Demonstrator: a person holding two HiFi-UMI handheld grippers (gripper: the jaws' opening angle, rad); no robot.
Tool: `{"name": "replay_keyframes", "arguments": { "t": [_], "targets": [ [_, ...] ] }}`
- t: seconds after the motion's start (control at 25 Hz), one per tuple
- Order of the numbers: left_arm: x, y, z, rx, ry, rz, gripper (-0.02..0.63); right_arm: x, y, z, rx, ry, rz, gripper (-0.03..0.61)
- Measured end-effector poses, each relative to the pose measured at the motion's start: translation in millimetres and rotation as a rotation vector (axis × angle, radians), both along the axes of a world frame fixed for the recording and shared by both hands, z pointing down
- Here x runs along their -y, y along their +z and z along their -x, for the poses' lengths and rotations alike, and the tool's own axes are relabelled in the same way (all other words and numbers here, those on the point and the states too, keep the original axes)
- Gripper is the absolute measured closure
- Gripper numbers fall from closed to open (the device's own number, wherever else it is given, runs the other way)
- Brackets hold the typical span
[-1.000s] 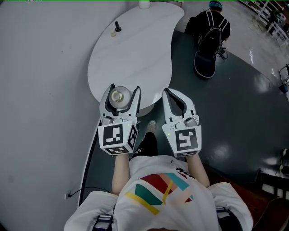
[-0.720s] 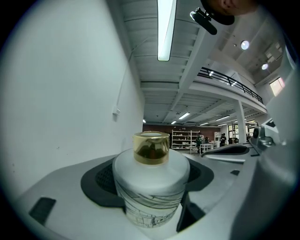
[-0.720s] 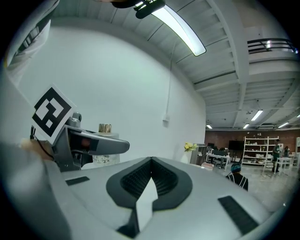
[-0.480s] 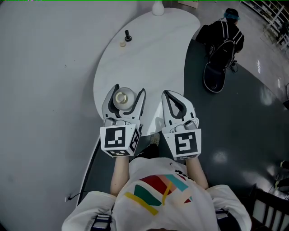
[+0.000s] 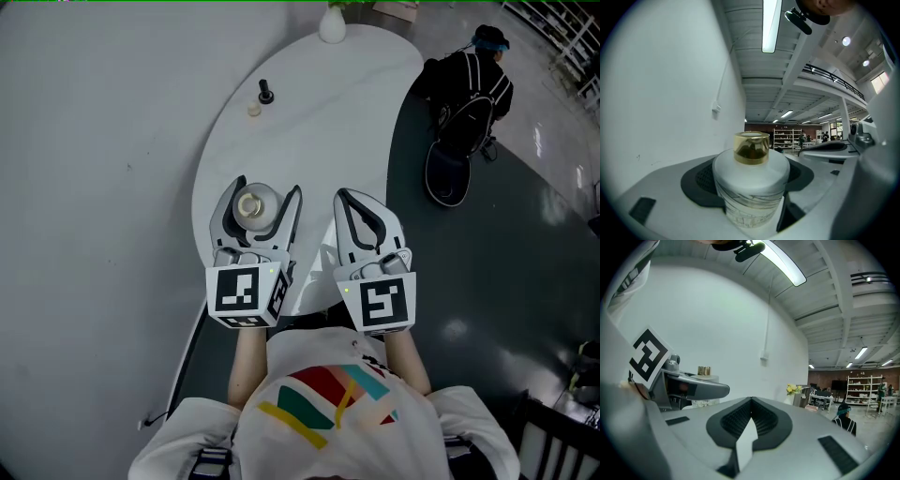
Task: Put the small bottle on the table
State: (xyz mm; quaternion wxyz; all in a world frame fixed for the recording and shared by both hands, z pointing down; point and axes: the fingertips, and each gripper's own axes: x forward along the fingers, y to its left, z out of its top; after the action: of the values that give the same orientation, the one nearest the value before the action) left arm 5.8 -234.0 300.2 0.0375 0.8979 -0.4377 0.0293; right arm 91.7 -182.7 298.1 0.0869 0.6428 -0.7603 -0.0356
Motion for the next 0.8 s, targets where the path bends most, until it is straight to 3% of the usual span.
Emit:
{"name": "replay_keyframes", "arguments": {
  "t": [0.8],
  "targets": [
    [28,6,-3,0.007,-0.146,0.035,0.261,53,-3,2,0.010,-0.175,-0.011,0.568]
  ]
}}
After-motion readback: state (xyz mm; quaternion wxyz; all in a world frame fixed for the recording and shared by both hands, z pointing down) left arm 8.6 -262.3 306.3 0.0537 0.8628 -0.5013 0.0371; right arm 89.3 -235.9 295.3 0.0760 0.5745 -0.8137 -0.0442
